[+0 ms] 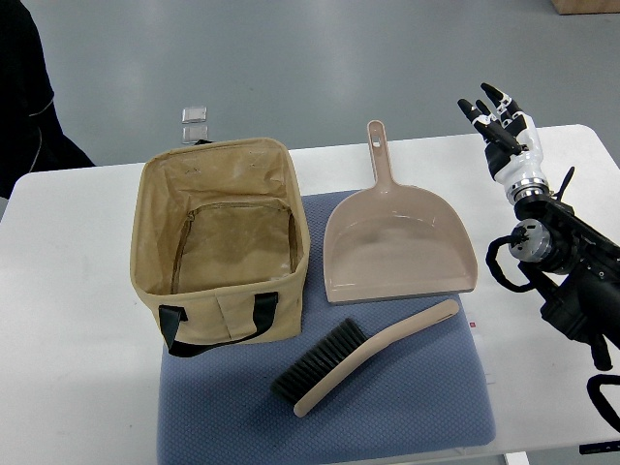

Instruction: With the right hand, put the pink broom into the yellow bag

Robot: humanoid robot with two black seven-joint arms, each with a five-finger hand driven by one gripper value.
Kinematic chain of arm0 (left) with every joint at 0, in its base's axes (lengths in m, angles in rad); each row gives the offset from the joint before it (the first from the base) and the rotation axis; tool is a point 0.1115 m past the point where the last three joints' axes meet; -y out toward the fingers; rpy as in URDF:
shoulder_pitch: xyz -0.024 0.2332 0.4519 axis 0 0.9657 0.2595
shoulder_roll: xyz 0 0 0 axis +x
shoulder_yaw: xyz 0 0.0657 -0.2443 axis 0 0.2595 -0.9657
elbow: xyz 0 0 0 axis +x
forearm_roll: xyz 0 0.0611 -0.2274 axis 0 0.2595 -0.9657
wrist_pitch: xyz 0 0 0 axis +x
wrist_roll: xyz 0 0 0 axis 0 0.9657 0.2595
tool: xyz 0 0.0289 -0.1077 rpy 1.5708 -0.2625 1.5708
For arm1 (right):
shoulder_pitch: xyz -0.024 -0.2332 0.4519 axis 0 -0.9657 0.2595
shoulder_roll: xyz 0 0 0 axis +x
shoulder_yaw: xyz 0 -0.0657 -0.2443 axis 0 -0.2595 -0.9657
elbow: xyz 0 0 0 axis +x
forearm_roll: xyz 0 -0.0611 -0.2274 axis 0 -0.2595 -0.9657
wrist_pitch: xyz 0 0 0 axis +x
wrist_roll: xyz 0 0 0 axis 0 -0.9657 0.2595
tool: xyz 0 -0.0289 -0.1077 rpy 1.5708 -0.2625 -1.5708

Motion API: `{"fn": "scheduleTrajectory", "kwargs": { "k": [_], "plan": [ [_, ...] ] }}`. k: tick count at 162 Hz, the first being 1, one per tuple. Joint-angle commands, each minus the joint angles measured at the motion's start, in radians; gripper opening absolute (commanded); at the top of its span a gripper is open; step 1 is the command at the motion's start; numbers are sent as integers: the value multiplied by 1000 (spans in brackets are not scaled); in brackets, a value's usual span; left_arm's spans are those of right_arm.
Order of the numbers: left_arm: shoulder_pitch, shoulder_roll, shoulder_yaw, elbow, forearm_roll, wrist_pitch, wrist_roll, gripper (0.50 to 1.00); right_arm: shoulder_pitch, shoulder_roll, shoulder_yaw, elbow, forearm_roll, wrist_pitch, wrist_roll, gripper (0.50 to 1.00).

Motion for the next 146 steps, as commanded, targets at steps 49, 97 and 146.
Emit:
{"fn": "scheduleTrajectory", "kwargs": {
  "k": [49,97,146],
  "plan": [
    [0,0,-1,6,-1,0,0,1000,0,0,0,0,0,0,0,930],
    [-2,0,-3,1,-1,1,0,1000,0,0,0,0,-2,0,0,930],
    [-2,0,-1,4,-1,0,0,1000,0,-3,0,0,-2,-1,0,930]
  ]
}}
